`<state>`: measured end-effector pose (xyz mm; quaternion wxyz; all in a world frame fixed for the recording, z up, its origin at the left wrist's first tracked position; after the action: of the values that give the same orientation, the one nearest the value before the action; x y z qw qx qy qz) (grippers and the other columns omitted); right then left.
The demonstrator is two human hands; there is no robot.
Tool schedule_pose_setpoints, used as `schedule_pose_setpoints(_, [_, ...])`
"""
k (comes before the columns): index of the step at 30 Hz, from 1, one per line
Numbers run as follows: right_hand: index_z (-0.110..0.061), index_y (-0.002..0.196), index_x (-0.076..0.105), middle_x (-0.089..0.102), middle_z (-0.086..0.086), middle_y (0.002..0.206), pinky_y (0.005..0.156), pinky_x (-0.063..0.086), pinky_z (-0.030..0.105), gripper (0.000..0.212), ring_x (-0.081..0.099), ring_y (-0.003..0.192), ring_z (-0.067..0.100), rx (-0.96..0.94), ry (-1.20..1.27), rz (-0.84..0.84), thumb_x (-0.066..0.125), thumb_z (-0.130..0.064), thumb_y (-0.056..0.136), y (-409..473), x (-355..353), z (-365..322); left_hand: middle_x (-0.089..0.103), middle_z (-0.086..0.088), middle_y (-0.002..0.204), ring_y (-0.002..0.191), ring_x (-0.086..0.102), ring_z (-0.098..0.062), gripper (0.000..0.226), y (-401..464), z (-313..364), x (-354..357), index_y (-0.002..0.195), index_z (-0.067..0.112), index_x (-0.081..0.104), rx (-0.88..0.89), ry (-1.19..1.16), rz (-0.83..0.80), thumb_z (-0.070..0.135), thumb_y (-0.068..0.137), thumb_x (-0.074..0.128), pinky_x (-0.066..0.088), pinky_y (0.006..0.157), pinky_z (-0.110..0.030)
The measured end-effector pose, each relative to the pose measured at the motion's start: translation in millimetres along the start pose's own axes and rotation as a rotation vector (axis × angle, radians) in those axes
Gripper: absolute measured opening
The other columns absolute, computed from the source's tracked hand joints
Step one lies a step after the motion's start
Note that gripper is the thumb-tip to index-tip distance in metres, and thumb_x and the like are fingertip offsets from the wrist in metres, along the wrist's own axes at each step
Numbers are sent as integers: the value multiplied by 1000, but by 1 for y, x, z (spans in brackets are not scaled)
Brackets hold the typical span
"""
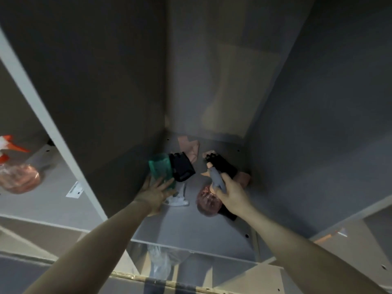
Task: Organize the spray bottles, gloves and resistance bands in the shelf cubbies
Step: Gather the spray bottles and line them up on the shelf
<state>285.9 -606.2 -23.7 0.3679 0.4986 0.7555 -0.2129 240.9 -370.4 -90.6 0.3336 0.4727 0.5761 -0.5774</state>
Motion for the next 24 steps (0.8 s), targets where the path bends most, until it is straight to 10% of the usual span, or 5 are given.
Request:
schedule_pose_setpoints(4, [-5,110,48,61,8,89,54,31,22,20,59,80,23,-21,-7,35,48,-18,95,-4,-1,-12,16,-1,160,148,5,-24,64,4,10,-2,137,33,45,68,135,46,33,77,66,4,106,-72])
schedule_pose_setpoints(8, [-9,110,47,64,10,96,73,46,35,20,61,85,23,1,45,-17,45,-23,96,-11,-1,-14,71,3,95,111,62,-24,60,12,6,9,79,28,76,89,219,204,41,22,88,51,66,-65])
schedule_pose_setpoints(12, [-12,108,45,65,10,98,75,49,45,21,63,86,26,21,-10,-110,42,-29,96,-18,6,-9,73,-2,97,105,67,-21,63,4,2,0,89,15,75,86,141,325,31,30,92,56,67,-52])
schedule_pose_setpoints(16, [-12,102,44,61,7,90,67,43,41,14,58,78,24,5,-2,-93,43,-24,96,-15,7,-9,46,-15,140,128,47,-30,45,-12,-8,-29,132,6,47,-58,-210,369,17,89,55,45,95,-39])
schedule_pose_setpoints(24, [-10,95,47,60,13,91,67,38,32,9,60,88,30,85,-122,-100,51,-18,92,10,-19,-8,71,-16,99,91,67,-33,22,-27,-44,-97,109,10,64,-347,-719,539,19,90,55,51,70,-38])
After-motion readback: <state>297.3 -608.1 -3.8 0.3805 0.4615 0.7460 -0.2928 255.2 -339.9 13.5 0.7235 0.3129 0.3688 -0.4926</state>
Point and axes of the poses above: each hand's wrist, its own y-axis towards the middle knuckle, its own x-axis out of the palm, z = x × y, the point moved 3 cm from there along y, towards the middle knuckle
